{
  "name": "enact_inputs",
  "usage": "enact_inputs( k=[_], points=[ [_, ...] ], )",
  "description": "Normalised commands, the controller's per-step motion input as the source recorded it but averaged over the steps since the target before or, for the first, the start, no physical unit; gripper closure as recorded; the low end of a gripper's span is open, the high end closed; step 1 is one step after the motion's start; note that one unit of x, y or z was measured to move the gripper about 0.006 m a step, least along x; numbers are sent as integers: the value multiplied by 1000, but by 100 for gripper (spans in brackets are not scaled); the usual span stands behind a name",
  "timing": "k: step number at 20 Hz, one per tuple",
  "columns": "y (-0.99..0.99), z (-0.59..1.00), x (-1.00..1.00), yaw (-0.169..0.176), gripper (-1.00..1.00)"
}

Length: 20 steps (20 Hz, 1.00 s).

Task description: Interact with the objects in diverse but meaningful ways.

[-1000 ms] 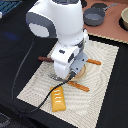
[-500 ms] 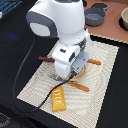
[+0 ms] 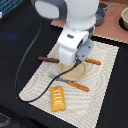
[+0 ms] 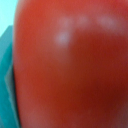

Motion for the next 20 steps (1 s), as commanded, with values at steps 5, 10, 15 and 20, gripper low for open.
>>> enact_inputs(
  k=[5, 10, 15, 20],
  points=[
    [586, 109, -908, 40, 100],
    [478, 14, -965, 32, 100],
    [78, -138, -857, 23, 100],
    [-259, -216, -271, 17, 100]
  ],
)
